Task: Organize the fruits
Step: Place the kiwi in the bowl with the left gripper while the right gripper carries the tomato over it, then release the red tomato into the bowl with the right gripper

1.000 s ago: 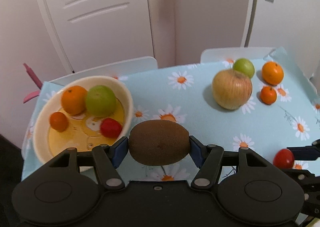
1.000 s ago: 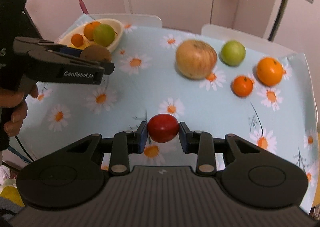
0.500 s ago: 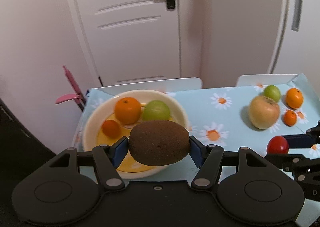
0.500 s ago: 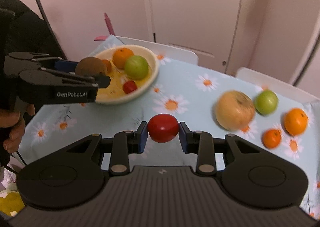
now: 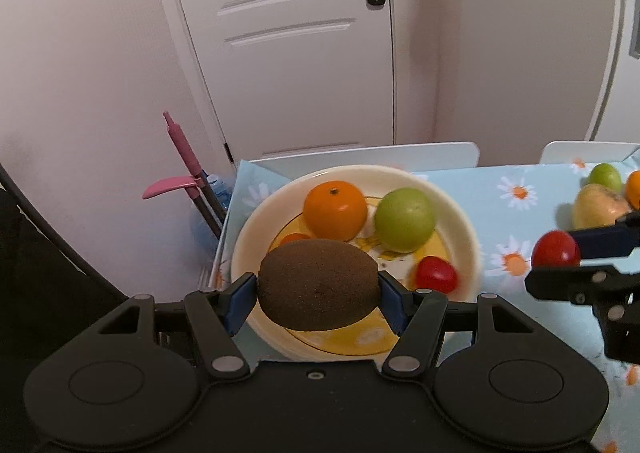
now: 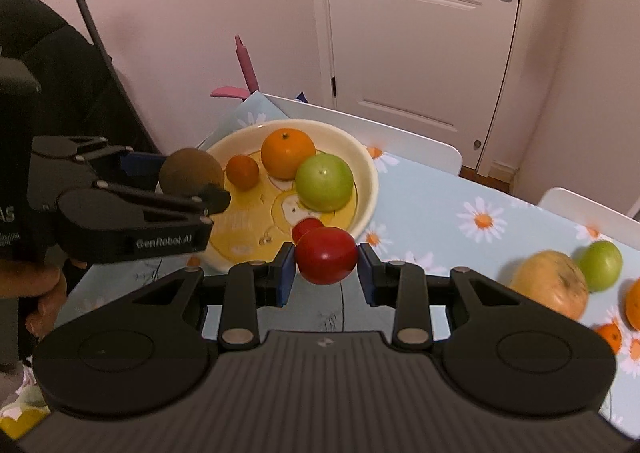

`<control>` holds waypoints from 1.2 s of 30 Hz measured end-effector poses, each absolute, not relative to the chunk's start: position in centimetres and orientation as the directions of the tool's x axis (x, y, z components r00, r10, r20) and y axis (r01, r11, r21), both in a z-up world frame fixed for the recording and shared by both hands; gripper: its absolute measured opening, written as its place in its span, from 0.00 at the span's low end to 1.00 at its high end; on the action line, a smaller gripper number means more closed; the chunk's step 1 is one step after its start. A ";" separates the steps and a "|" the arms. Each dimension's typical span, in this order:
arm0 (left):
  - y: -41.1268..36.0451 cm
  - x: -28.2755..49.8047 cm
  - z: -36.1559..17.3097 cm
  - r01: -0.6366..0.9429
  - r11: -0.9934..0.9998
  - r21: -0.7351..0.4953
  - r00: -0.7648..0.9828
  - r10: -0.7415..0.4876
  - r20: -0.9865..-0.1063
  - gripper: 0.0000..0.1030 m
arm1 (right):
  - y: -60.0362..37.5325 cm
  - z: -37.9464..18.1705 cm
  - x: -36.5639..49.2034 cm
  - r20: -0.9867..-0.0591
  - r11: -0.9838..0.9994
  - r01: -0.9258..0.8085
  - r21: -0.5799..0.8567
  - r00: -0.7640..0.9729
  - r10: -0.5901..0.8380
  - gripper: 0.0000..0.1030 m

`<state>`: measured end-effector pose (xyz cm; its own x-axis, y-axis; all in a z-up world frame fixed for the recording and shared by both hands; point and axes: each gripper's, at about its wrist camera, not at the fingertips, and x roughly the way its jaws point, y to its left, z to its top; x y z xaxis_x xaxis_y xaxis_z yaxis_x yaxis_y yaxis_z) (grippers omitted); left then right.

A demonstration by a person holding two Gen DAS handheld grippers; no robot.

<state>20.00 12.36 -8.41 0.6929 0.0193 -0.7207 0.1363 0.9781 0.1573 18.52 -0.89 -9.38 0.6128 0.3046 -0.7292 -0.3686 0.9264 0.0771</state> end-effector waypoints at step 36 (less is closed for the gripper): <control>15.4 18.0 -10.6 0.178 0.977 0.115 0.653 -0.030 -0.757 0.90 | 3.7 -11.5 23.1 -0.766 0.889 -0.453 0.067 0.547 0.337 0.47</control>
